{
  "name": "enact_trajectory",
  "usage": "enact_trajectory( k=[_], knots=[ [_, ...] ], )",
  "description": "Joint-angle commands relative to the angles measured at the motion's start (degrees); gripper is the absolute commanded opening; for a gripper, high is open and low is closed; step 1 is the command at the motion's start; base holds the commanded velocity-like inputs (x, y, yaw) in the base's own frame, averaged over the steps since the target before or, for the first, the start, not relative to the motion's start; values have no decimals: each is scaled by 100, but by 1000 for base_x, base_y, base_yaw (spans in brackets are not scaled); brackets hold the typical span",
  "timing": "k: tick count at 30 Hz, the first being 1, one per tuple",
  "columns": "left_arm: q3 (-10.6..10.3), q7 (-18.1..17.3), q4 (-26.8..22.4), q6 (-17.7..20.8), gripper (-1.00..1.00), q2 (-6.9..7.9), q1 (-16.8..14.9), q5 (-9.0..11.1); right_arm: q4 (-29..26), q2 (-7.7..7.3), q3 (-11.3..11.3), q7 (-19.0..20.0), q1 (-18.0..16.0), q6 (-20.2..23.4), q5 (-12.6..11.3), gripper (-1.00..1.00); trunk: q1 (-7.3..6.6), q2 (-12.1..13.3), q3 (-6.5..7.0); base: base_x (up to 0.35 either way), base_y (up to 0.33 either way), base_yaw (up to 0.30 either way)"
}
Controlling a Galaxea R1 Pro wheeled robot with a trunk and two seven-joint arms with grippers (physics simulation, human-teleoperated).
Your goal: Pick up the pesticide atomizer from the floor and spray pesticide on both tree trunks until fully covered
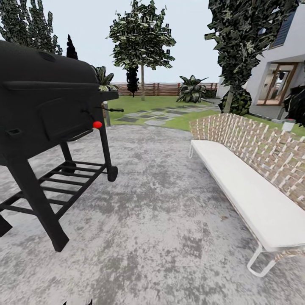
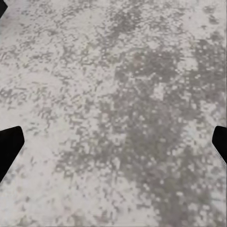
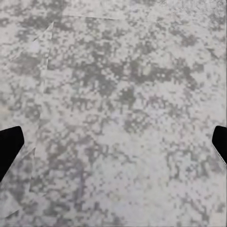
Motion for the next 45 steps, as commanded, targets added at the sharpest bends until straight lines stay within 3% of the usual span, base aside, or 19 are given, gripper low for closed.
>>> enact_trajectory(
  k=[1,13,45],
  knots=[
    [10,1,5,-18,100,-1,-3,5,3,-4,14,-3,-3,-16,11,100,2,-2,-5,339,75,0],
    [10,1,5,-18,100,-1,-3,5,3,-4,-5,1,-3,-16,11,100,2,-2,-5,339,65,-133],
    [10,1,5,-18,100,-1,-3,5,12,-12,14,1,-3,-34,20,100,2,-2,-5,339,1,-3]
  ],
)
